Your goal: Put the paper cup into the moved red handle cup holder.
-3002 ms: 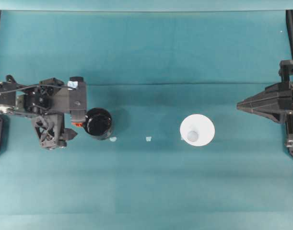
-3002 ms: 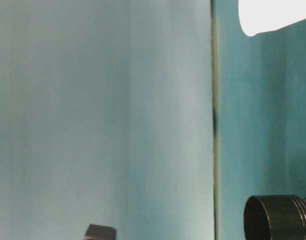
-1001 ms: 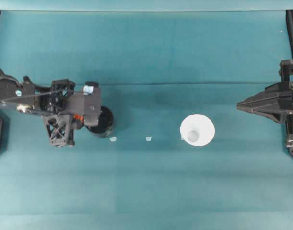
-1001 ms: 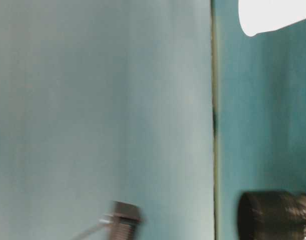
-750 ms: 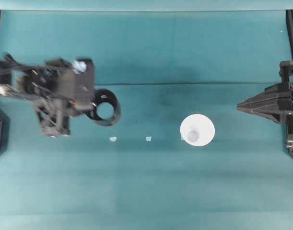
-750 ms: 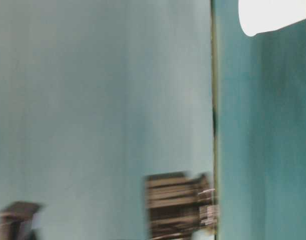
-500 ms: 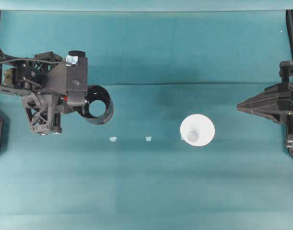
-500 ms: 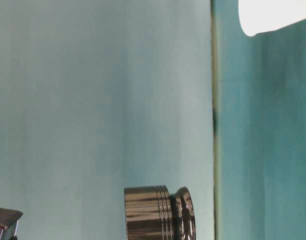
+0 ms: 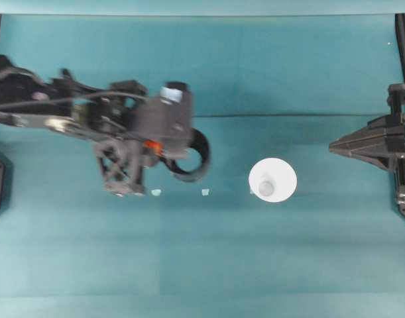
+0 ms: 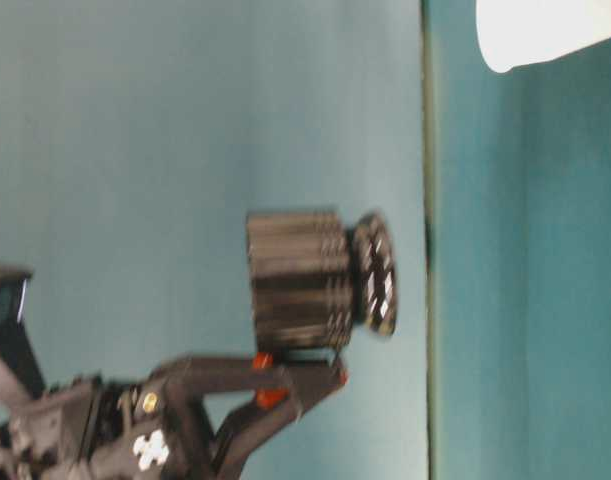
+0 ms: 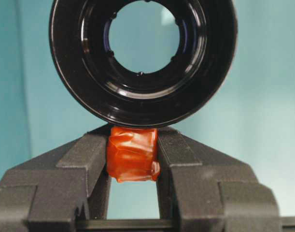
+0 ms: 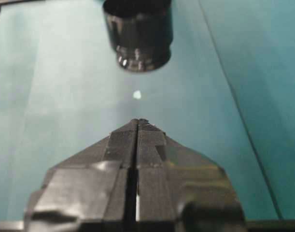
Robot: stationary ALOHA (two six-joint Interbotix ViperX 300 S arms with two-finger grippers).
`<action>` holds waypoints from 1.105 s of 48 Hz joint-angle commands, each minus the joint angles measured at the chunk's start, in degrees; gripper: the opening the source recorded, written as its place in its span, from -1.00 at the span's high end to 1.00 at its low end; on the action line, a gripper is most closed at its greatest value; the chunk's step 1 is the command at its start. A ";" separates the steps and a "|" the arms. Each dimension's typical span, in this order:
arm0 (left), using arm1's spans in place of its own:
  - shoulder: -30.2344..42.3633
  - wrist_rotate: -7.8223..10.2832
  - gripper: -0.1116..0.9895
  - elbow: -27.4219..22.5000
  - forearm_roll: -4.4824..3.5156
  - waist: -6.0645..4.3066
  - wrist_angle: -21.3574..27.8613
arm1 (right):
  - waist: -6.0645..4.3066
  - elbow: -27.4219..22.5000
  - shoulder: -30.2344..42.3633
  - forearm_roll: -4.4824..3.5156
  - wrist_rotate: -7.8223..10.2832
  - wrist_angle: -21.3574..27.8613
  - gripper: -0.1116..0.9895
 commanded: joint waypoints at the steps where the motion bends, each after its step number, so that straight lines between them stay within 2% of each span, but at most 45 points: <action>1: 1.58 -0.09 0.29 -3.16 0.09 -0.97 -0.62 | -0.09 -1.32 0.26 0.18 0.62 -0.26 1.00; 13: 5.54 -0.26 0.29 -4.39 0.09 -2.02 -2.90 | -0.09 -1.23 0.18 0.18 0.62 -0.26 1.00; 19: 6.68 -0.44 0.29 -3.34 0.09 -2.29 -5.01 | -0.09 -1.23 0.18 0.18 0.62 -0.26 1.00; 28: 8.96 -0.53 0.29 -0.70 0.09 -2.64 -5.54 | -0.09 -1.05 0.18 0.18 0.62 -0.26 1.00; 42: 11.69 -0.44 0.29 2.11 0.09 -2.64 -11.69 | -0.09 -0.97 0.26 0.18 0.53 -0.26 1.00; 53: 13.62 -0.18 0.29 3.34 0.09 -2.55 -13.10 | -0.09 -0.88 0.26 0.18 0.53 -0.18 1.00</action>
